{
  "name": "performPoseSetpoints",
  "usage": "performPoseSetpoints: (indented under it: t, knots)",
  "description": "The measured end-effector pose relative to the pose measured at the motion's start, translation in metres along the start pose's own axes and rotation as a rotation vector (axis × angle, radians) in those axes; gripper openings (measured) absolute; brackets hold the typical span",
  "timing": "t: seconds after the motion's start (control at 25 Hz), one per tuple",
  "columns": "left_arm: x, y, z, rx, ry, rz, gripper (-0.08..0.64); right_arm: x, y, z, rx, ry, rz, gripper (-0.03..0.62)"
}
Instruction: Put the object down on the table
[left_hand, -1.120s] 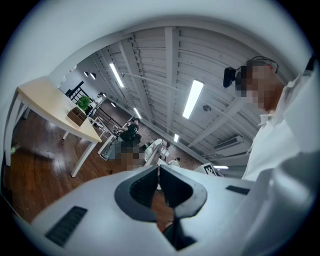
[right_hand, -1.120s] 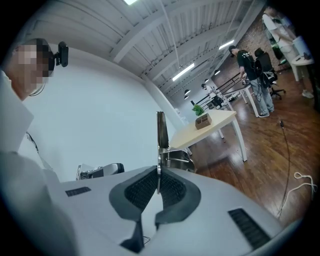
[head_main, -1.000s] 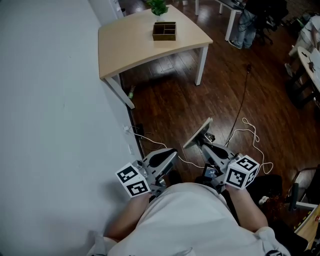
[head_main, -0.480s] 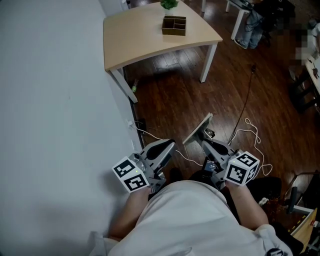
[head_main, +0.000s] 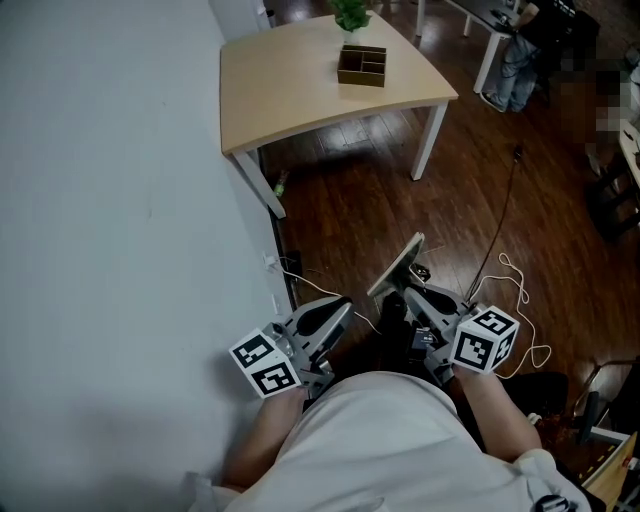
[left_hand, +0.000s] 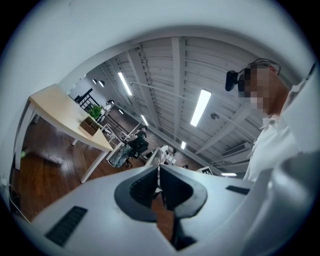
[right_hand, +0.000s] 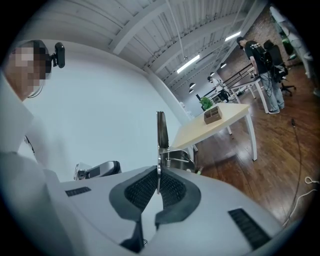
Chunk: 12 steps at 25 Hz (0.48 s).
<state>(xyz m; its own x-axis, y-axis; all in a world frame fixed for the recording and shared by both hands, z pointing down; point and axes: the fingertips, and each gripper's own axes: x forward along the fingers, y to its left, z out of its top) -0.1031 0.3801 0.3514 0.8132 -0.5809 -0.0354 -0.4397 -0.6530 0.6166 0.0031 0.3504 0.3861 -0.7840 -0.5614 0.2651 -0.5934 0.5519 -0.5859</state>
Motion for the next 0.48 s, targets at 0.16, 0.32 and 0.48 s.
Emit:
performPoseSetpoints:
  t: [0.16, 0.32, 0.48]
  knots:
    - [0.012, 0.014, 0.009, 0.021, 0.002, 0.005, 0.009, 0.017, -0.017, 0.014, 0.004, -0.01, 0.02, 0.005]
    - [0.031, 0.028, 0.018, 0.027, 0.005, 0.011, 0.009, 0.034, -0.034, 0.031, 0.006, -0.01, 0.042, 0.005]
    - [0.058, 0.047, 0.027, 0.03, 0.014, 0.019, 0.009, 0.052, -0.06, 0.057, 0.005, -0.014, 0.051, 0.005]
